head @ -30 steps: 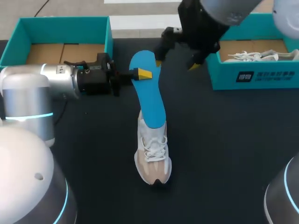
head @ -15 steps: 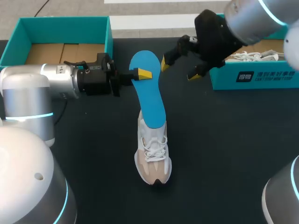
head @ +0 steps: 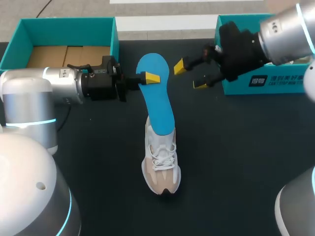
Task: Take the shoe out of the shoebox, open the shoe tongue, remove and reinsert the insole, then place the shoe into the shoebox
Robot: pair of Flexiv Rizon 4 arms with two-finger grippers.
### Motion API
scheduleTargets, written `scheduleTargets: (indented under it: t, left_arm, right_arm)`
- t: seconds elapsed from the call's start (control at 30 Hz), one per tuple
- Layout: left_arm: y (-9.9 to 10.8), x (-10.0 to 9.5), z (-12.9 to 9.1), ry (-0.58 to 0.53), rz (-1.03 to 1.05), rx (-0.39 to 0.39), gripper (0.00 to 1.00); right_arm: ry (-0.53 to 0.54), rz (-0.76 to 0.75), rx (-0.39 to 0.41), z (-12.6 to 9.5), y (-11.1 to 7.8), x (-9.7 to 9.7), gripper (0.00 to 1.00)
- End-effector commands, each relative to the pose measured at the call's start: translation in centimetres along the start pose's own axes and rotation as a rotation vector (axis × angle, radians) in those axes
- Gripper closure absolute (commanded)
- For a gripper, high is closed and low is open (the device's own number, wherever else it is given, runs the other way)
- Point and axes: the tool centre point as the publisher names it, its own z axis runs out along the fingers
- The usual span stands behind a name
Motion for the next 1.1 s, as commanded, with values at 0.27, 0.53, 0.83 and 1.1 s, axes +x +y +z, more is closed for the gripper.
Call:
scheduleTargets:
  t: [0.27,0.53,0.83,1.1]
  left_arm:
    - [0.1,0.0,0.0,-0.002,0.0,0.002,1.0]
    - [0.1,0.0,0.0,-0.002,0.0,0.002,1.0]
    - [0.1,0.0,0.0,-0.002,0.0,0.002,1.0]
    - [0.1,0.0,0.0,-0.002,0.0,0.002,1.0]
  right_arm:
    - [0.225,-0.047,0.089,0.0,-0.1,-0.9,0.0]
    - [0.294,0.022,0.064,-0.3,-0.2,-2.7,0.0]
    - [0.359,0.026,0.087,0.5,0.2,-3.6,0.0]
    - [0.359,0.044,0.082,-0.2,0.5,-3.8,0.0]
